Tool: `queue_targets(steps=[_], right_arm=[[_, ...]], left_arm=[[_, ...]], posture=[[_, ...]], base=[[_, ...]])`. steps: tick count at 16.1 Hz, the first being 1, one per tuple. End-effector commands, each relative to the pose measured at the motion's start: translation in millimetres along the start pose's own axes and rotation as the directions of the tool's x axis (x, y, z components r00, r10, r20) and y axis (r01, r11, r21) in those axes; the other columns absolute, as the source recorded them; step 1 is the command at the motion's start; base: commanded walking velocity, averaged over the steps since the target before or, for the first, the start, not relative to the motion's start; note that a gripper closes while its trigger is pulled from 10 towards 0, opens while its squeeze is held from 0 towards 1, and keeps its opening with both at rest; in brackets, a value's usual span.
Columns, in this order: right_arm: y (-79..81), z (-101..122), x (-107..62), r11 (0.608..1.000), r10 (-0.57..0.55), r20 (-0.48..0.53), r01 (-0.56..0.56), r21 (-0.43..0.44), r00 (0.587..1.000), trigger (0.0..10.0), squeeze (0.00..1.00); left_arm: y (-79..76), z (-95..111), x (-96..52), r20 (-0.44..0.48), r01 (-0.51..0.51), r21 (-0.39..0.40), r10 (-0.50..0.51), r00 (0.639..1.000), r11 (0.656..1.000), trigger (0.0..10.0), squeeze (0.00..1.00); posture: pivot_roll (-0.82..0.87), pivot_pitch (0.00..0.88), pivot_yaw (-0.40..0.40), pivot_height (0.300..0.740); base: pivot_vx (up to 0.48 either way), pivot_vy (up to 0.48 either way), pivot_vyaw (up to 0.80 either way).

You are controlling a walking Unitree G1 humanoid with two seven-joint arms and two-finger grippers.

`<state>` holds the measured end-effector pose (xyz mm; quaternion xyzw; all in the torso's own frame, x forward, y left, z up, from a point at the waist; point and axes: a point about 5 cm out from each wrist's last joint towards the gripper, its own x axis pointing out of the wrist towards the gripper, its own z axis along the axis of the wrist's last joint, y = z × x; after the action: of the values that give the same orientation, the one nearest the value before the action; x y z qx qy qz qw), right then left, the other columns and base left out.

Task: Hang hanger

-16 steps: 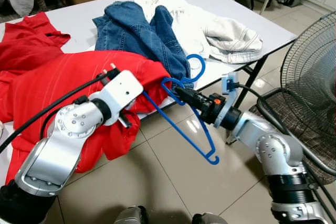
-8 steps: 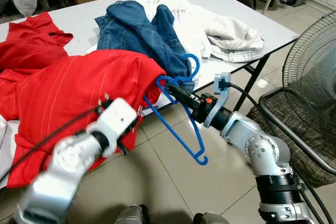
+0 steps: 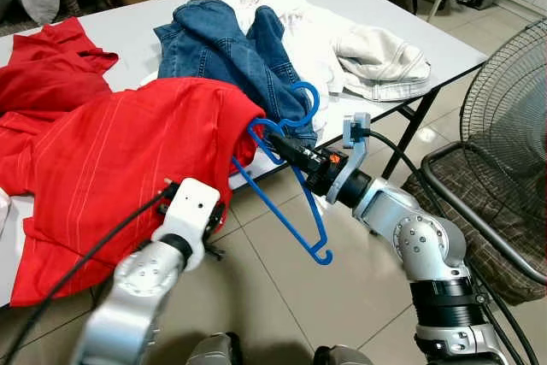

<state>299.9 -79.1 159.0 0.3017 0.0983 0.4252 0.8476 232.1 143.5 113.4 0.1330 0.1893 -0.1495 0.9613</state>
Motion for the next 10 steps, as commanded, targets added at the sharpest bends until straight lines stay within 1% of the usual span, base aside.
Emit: queue_targets(steps=[1,3,4,6,7,8,10], right_arm=[[0.6,4.1,1.2,1.0,0.001,0.01,-0.001,0.0,1.0,10.0,0.0],[0.7,4.7,1.2,1.0,0.001,0.011,-0.001,-0.001,1.0,10.0,0.0],[0.9,5.6,1.1,1.0,0.002,0.012,-0.002,-0.002,1.0,10.0,0.0],[1.1,7.0,0.9,1.0,0.004,0.012,-0.004,-0.005,1.0,10.0,0.0],[1.1,7.4,1.0,1.0,0.006,0.011,-0.006,-0.006,1.0,10.0,0.0],[1.3,7.6,1.2,1.0,0.007,0.011,-0.007,-0.007,1.0,10.0,0.0],[1.7,7.6,1.4,1.0,0.008,0.011,-0.008,-0.007,1.0,10.0,0.0]], left_arm=[[-2.2,-1.3,1.6,0.003,-0.007,-0.026,0.007,1.0,1.0,10.0,0.0],[-6.3,-1.1,4.0,0.005,-0.002,-0.04,0.002,1.0,0.999,10.0,0.0],[-7.3,-0.9,6.4,0.006,-0.014,-0.056,0.014,1.0,0.998,10.0,0.0],[-6.2,-3.5,10.6,-0.002,-0.042,-0.061,0.042,0.999,0.997,10.0,0.0],[-5.8,-4.9,11.6,-0.004,-0.05,-0.065,0.049,0.999,0.997,3.6,0.0],[-5.8,-5.8,12.1,-0.005,-0.052,-0.073,0.051,0.999,0.996,0.0,0.0],[-5.8,-6.6,12.0,-0.001,-0.053,-0.084,0.053,0.999,0.995,0.0,0.0]], posture=[[-0.04,0.127,0.017,0.74],[-0.05,0.126,0.019,0.74],[-0.05,0.126,0.019,0.74],[-0.05,0.126,0.016,0.74],[-0.05,0.126,0.016,0.74],[-0.06,0.126,0.014,0.74],[-0.06,0.126,0.014,0.74]], base=[[0.0,0.0,0.0],[0.0,0.0,0.0],[0.0,0.0,0.0],[0.0,0.0,0.0],[0.0,0.0,0.0],[0.0,0.0,0.0],[0.0,0.0,0.0]])
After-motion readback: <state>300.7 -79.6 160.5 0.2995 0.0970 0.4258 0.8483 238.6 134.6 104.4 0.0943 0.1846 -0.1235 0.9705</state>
